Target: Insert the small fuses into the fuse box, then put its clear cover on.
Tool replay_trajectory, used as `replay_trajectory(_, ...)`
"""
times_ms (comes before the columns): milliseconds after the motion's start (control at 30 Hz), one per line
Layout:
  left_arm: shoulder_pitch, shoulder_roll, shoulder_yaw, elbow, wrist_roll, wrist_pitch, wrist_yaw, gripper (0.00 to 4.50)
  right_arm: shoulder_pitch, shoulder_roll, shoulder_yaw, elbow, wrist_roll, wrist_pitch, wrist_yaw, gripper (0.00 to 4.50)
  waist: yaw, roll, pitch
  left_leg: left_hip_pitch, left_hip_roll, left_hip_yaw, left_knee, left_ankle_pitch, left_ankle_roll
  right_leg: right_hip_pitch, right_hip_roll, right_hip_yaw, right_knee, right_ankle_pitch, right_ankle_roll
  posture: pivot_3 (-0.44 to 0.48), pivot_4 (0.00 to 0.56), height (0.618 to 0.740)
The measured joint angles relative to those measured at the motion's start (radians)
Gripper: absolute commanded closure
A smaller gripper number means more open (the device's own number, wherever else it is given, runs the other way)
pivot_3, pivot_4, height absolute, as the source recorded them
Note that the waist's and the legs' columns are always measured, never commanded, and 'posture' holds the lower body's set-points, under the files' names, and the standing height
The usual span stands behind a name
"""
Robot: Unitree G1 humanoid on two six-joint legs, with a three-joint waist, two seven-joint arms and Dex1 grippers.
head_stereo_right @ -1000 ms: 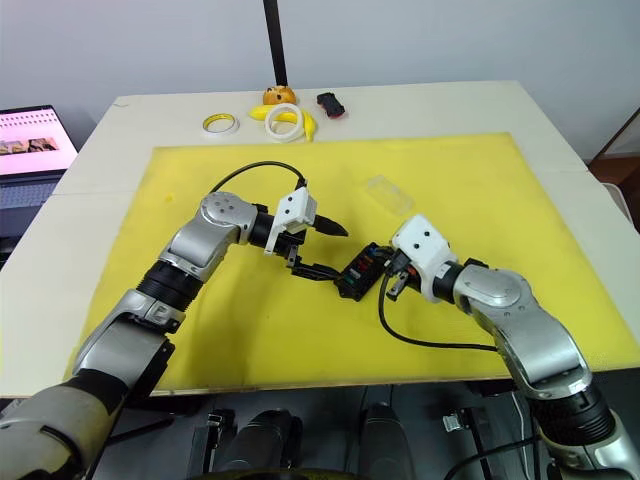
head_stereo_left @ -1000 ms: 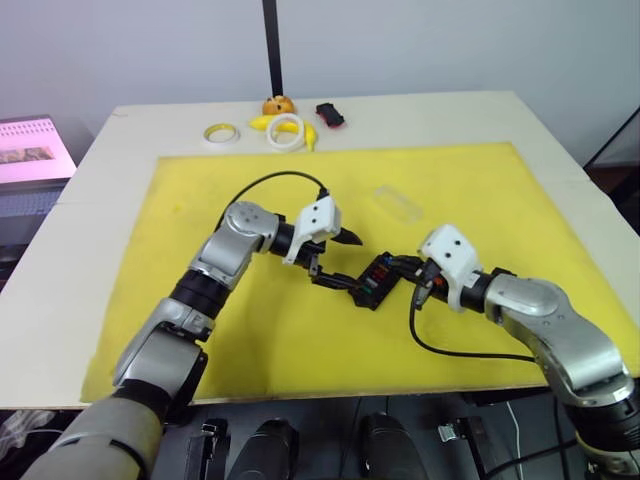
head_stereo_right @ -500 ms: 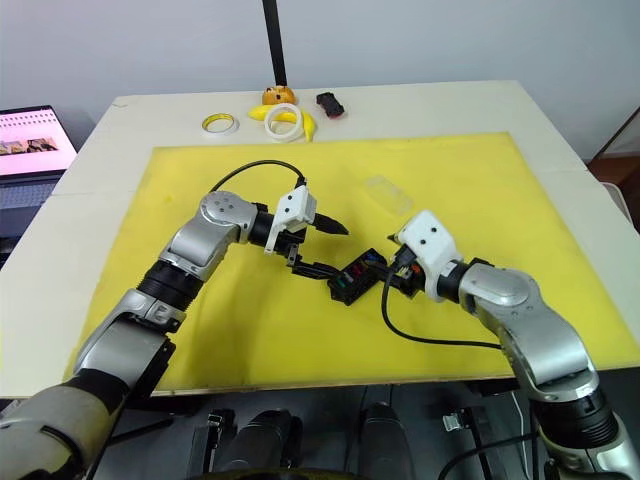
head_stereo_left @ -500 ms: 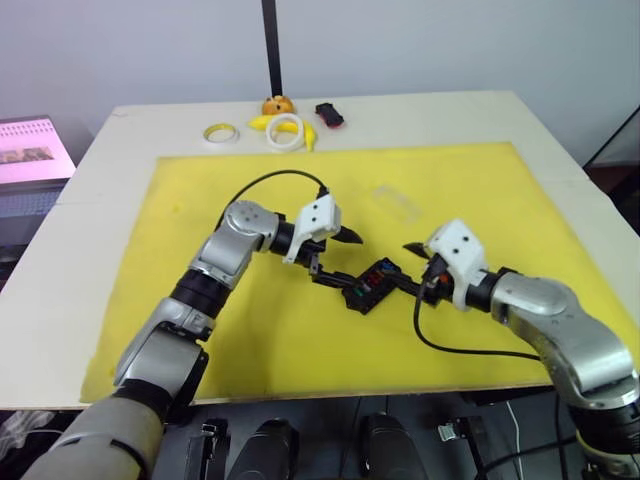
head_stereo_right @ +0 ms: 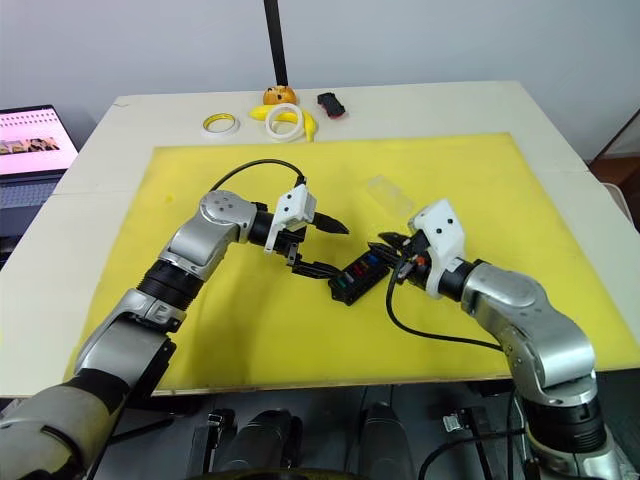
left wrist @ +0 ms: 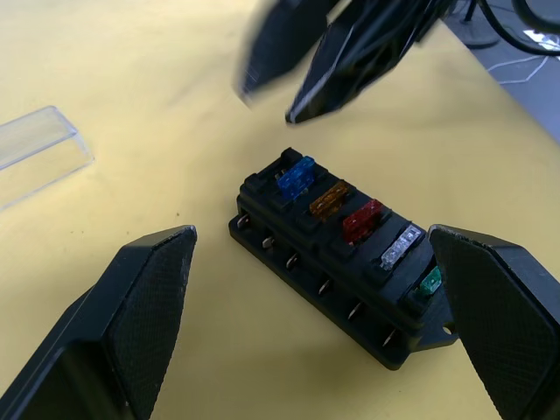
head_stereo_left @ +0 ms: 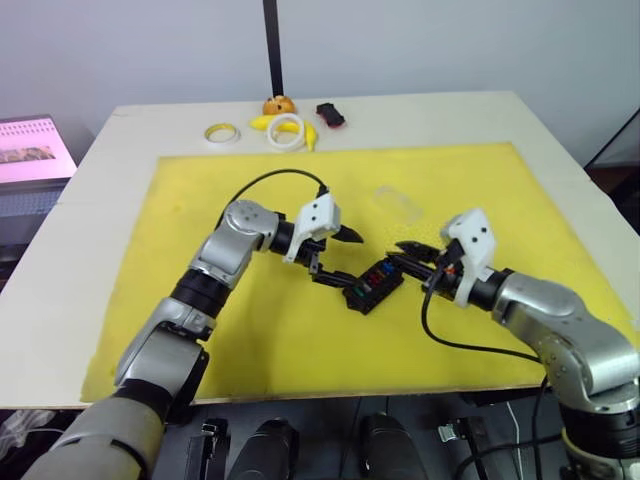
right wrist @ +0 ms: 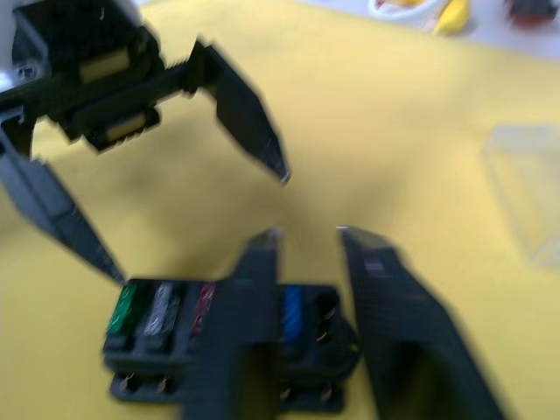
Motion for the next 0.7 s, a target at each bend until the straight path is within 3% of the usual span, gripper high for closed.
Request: replay_trajectory(700,0.000,0.002,0.000,0.000,0.002,-0.002,-0.003,0.00,0.026,0.007,0.064,0.005,-0.056,0.010,-0.045,4.48,0.000,0.000,0.000,0.000,0.000,0.000,0.000,0.000,0.000,0.000,0.000,0.000,0.000,0.000,0.000,0.000,0.150,0.740)
